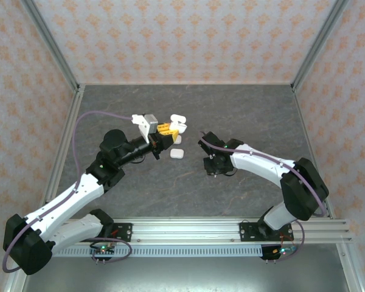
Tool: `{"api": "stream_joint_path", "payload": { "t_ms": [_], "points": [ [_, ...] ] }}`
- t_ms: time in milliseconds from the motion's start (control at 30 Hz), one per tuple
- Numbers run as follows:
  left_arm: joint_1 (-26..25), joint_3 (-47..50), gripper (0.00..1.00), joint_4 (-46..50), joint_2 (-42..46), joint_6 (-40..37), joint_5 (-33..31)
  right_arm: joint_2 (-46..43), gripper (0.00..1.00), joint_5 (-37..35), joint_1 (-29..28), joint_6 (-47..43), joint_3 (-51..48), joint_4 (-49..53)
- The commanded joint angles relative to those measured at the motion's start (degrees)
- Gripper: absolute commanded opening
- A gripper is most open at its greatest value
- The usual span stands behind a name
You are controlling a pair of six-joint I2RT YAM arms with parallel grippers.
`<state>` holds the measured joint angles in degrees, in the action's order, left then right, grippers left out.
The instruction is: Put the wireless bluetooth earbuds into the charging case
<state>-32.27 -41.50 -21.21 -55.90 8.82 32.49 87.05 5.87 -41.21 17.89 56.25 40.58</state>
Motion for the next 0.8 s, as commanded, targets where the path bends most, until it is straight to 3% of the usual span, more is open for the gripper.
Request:
{"api": "stream_joint_path", "payload": {
  "t_ms": [0,467,767],
  "points": [
    [-0.4,-0.5,0.00,-0.9,0.2,-1.6,-0.5,-0.8,0.27,-2.6,-0.1,-1.1,1.9,0.2],
    [-0.5,0.5,0.00,-5.9,-3.4,1.9,0.1,-18.4,0.28,-3.2,0.1,-4.4,9.3,-4.5],
    [-0.5,0.1,0.00,-10.3,-7.2,4.7,2.0,-25.8,0.28,1.0,0.0,-7.2,12.9,-15.9]
  ]
}}
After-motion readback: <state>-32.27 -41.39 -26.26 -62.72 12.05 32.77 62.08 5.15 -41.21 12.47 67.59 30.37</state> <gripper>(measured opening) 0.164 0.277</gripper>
